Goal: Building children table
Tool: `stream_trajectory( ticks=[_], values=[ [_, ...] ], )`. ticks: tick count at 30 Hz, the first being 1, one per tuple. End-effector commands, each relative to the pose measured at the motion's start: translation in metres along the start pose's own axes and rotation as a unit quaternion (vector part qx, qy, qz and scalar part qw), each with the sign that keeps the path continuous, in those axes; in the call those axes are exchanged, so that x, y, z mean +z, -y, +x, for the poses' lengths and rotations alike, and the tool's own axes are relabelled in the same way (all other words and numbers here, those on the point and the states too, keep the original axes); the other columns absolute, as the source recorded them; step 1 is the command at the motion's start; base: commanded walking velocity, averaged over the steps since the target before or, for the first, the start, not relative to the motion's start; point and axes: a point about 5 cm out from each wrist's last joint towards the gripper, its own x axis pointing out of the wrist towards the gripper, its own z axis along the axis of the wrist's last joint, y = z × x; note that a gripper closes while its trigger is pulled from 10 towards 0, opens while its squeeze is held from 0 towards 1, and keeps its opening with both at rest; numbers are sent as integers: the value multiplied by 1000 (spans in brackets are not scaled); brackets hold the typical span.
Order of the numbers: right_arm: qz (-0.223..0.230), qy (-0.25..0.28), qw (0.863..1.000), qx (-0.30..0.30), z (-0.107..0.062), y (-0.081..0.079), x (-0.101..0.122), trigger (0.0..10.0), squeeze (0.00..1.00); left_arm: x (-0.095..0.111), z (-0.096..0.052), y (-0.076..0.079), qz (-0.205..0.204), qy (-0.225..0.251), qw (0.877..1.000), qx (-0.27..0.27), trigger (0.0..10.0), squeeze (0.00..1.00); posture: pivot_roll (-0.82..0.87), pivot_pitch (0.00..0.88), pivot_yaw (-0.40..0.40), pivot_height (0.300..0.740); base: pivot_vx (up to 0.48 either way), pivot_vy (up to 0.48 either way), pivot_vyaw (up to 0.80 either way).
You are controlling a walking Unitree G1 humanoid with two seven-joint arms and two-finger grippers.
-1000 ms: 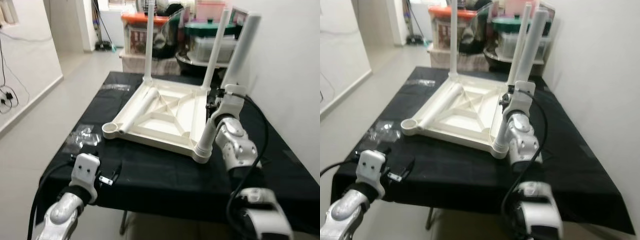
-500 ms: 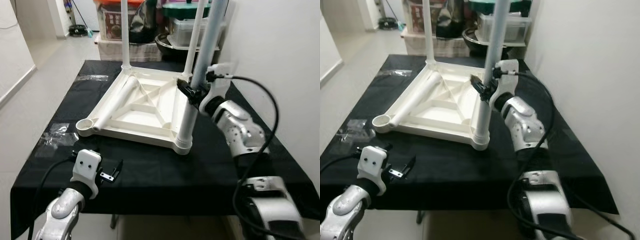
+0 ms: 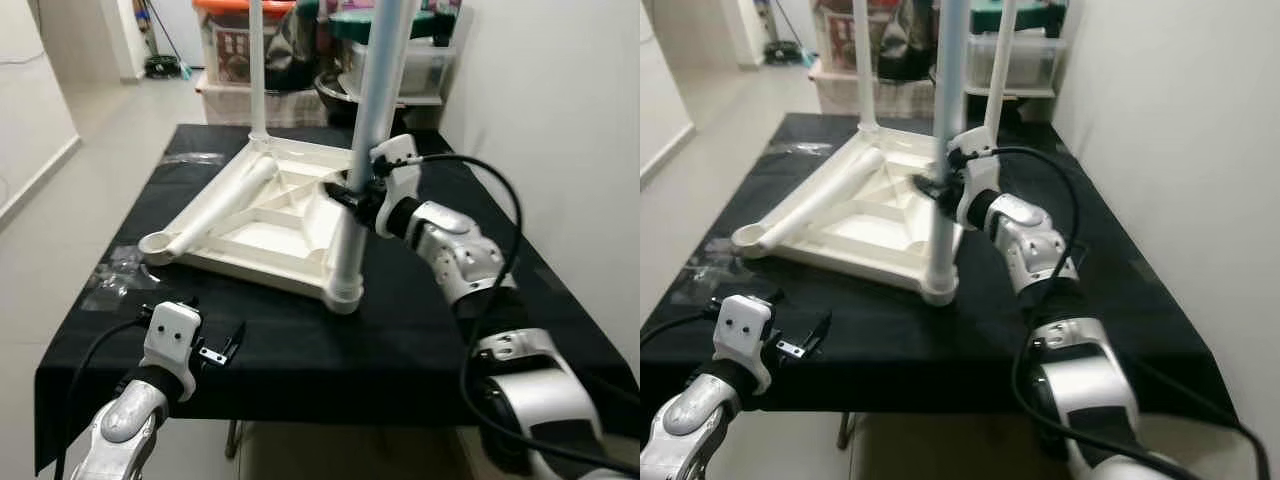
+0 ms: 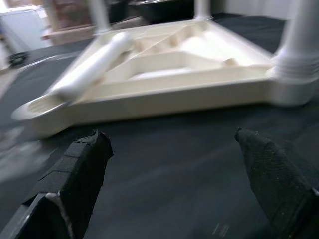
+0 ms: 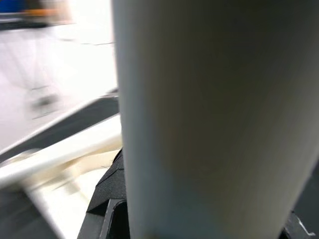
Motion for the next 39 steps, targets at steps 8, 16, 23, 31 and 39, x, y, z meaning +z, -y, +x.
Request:
stream_trajectory(
  ticks=[8,16,23,31,39],
  values=[
    [53,-48,992,-102,-33,-19,-44,10000,0,-4,-5,1,-1,-10,1000,-4,10000,0,35,0,-70,740,0,0,0],
    [64,70,988,126,-23,-30,9,10000,0,-1,7,-2,6,-4,1000,-15,10000,0,33,0,-55,740,0,0,0],
    [9,95,965,243,-28,-33,21,10000,0,2,9,-3,9,0,1000,-15,10000,0,35,0,-66,740,0,0,0],
    [-25,-12,981,189,-19,-33,-8,0,0,1,7,-1,4,4,1000,-9,10000,0,38,0,-90,740,0,0,0],
    [29,-69,973,-220,-27,20,-41,0,0,2,7,4,-2,8,1000,-11,10000,0,49,0,-97,740,0,0,0]
  ],
)
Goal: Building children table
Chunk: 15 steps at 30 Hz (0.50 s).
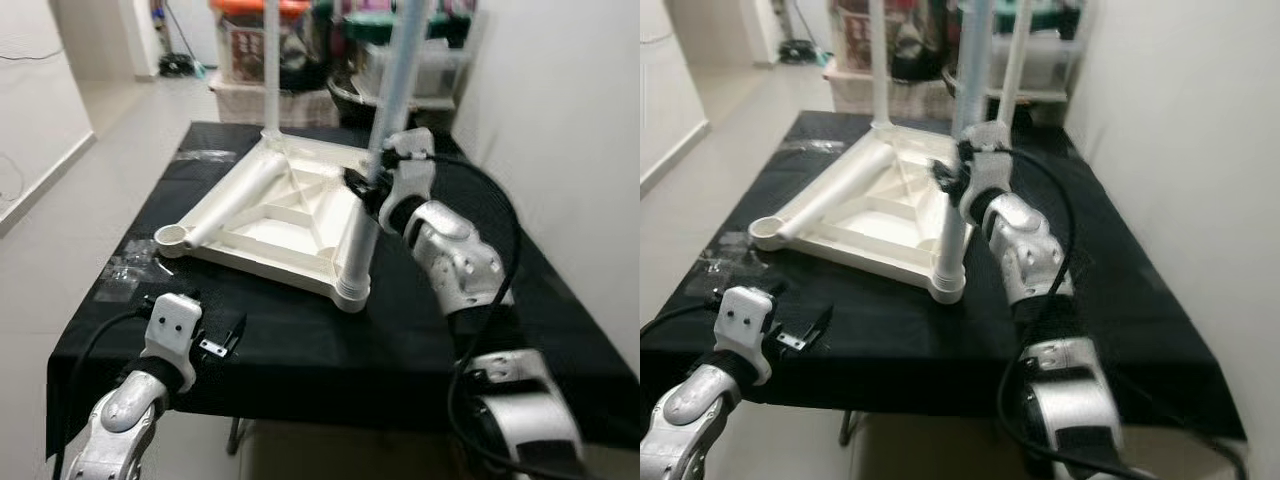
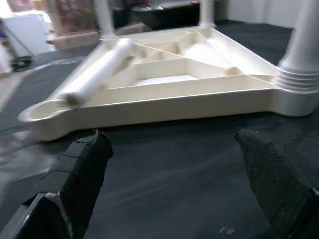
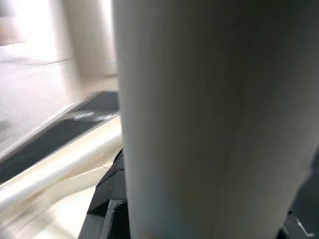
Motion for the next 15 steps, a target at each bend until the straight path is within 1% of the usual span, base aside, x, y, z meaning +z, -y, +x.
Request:
stream_trajectory(
  ticks=[1,3,4,6,7,8,9,10,11,12,13,14,15],
  values=[
    [11,-73,990,-122,-10,32,-37,0,0,1,-1,1,0,3,1000,1,10000,0,49,0,-96,740,0,0,0],
    [42,-61,993,-97,-20,13,-41,0,0,0,-2,-1,1,1,1000,1,10000,0,43,0,-92,740,0,0,0],
    [48,-67,995,-49,-23,-4,-43,10000,0,-1,-2,-1,1,0,1000,1,10000,0,31,0,-83,740,0,0,0],
    [48,-67,995,-49,-23,-4,-43,10000,0,-1,-2,-1,1,0,1000,1,10000,0,31,0,-83,740,0,0,0],
    [49,-72,996,-14,-25,-15,-44,10000,0,-2,-2,-1,1,0,1000,1,10000,0,31,0,-83,740,0,0,0],
    [47,-52,996,57,-30,-32,-38,10000,0,-1,0,2,-1,2,1000,-5,10000,0,19,0,-77,740,0,0,0],
    [47,-52,996,57,-30,-32,-38,10000,0,-1,0,2,-1,2,1000,-5,10000,0,19,0,-77,740,0,0,0],
    [47,-28,995,81,-34,-36,-30,10000,157,0,3,5,-2,4,1000,-11,10000,0,19,0,-79,740,0,0,0],
    [39,-8,992,116,-35,-38,-23,10000,1000,2,4,7,-6,9,1000,-17,10000,0,21,0,-80,740,0,0,0],
    [39,-8,992,116,-35,-38,-23,10000,1000,2,4,7,-6,9,1000,-17,10000,0,21,0,-80,740,0,0,0],
    [25,0,992,127,-31,-35,-17,10000,1000,4,4,9,-7,12,1000,-20,10000,0,30,0,-82,740,0,0,0],
    [25,0,992,127,-31,-35,-17,10000,1000,4,4,9,-7,12,1000,-20,10000,0,30,0,-82,740,0,0,0],
    [15,0,992,125,-28,-31,-14,10000,1000,5,4,9,-8,13,1000,-22,10000,0,30,0,-82,740,0,0,0]
  ],
)
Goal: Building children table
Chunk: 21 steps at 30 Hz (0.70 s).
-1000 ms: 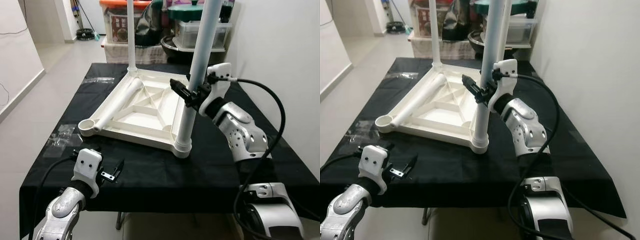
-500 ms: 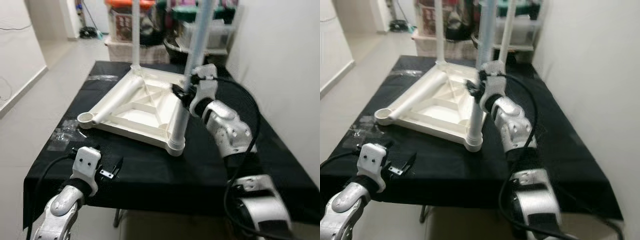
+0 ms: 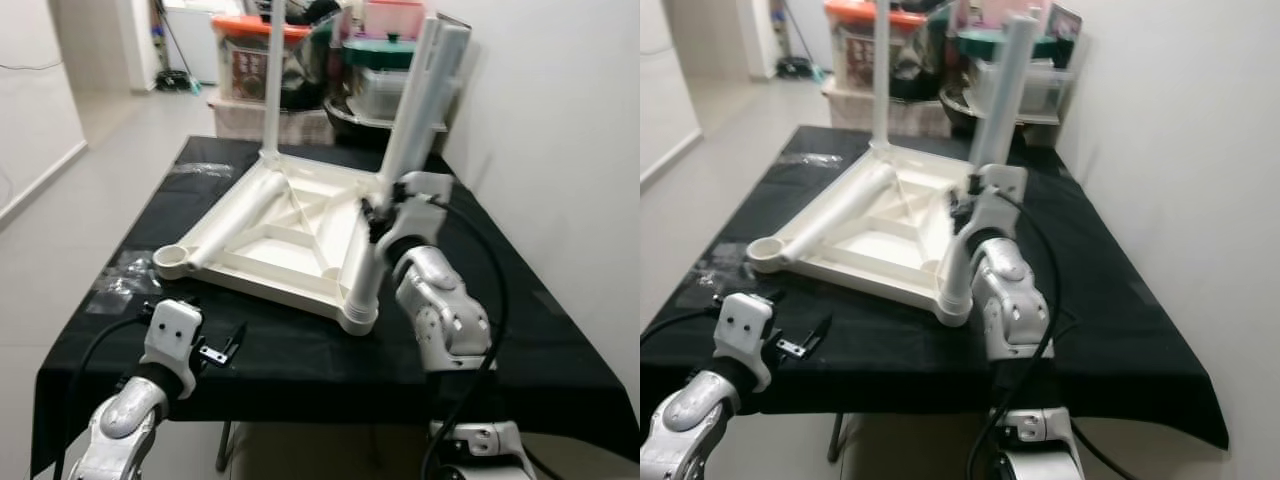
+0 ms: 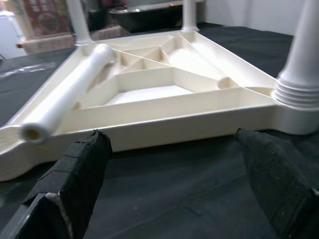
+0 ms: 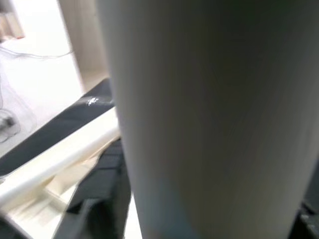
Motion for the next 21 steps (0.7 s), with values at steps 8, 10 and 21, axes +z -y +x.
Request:
stream_trajectory(
  ticks=[8,10,21],
  values=[
    [-90,20,955,280,0,2,33,10000,0,-3,-7,1,-3,1,1000,21,10000,0,26,0,-89,740,0,0,0],
    [-131,-6,936,328,-2,4,25,10000,0,-2,-11,7,-9,4,999,41,10000,0,37,0,-92,740,0,0,0],
    [-103,-97,975,170,22,10,-6,0,0,15,-53,23,-11,3,992,123,10000,0,37,0,-83,740,0,0,0]
  ],
)
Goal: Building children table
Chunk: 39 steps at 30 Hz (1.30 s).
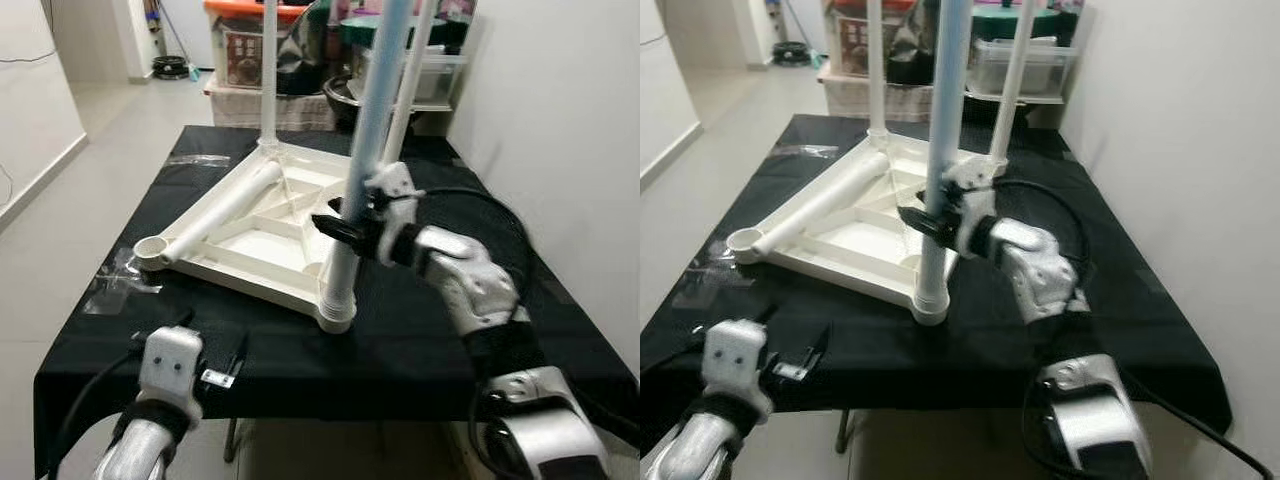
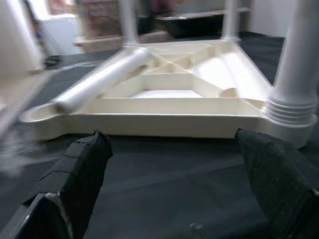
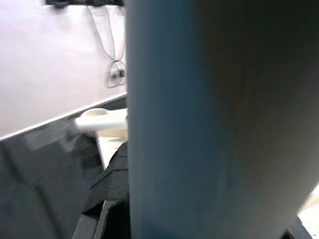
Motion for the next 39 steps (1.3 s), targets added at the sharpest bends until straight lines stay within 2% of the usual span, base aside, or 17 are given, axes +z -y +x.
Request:
stream_trajectory(
  ticks=[1,2,5,6,9,10,11,16,18,21,22,26,27,30,32,33,39],
  values=[
    [2,-56,996,-64,-1,10,-17,0,0,0,-3,1,5,-7,1000,10,10000,0,37,0,-83,740,0,0,0],
    [52,-53,973,-219,-11,27,-25,0,0,-1,-9,3,5,-13,1000,26,10000,0,48,0,-94,740,0,0,0],
    [82,-56,949,-299,-19,35,-31,0,0,-2,-12,4,4,-17,999,34,10000,0,48,0,-94,740,0,0,0],
    [118,-49,903,-411,-45,25,-44,0,0,-2,-19,2,2,-25,998,60,10000,0,68,0,-96,740,0,0,0],
    [122,-42,894,-429,-52,18,-46,0,0,-2,-21,1,2,-29,997,69,10000,0,68,0,-96,740,0,0,0],
    [122,-45,904,-408,-52,6,-45,2588,0,-2,-22,0,4,-32,997,68,10000,0,61,0,-89,740,0,0,0],
    [114,-29,922,-368,-47,-2,-36,10000,0,-2,-22,0,5,-35,997,64,10000,0,47,0,-79,740,0,0,0],
    [91,-2,947,-308,-40,-7,-18,10000,0,-1,-20,5,2,-37,998,50,10000,0,30,0,-70,740,0,0,0],
    [51,41,960,-272,-40,9,14,10000,1000,-1,-18,10,-3,-37,999,39,10000,0,39,0,-79,740,0,0,0],
    [37,51,962,-267,-42,14,25,10000,1000,-1,-17,11,-3,-37,999,38,10000,0,42,0,-84,740,0,0,0],
    [2,65,983,-172,-39,19,48,10000,0,-1,-18,9,-4,-38,998,40,10000,0,60,0,-94,740,0,0,0],
    [-24,68,991,-111,-38,20,59,10000,0,0,-18,7,-5,-39,998,41,10000,0,60,0,-94,740,0,0,0],
    [-74,79,994,35,-40,9,58,10000,0,0,-15,9,-7,-36,999,34,10000,0,64,0,-99,740,0,0,0],
    [-103,70,983,136,-43,-1,49,10000,0,0,-13,12,-10,-34,999,28,10000,0,64,0,-100,740,0,0,0],
    [-103,55,979,165,-41,-5,39,7686,0,1,-12,14,-12,-33,999,22,10000,0,71,0,-100,740,0,0,0],
    [-91,15,979,182,-33,-13,19,0,0,1,-12,16,-8,-34,999,15,10000,0,93,0,-105,740,0,0,0],
    [-44,-44,998,-7,-11,8,-4,0,0,0,-16,11,-3,-40,999,23,10000,0,95,0,-99,740,0,0,0]
  ],
)
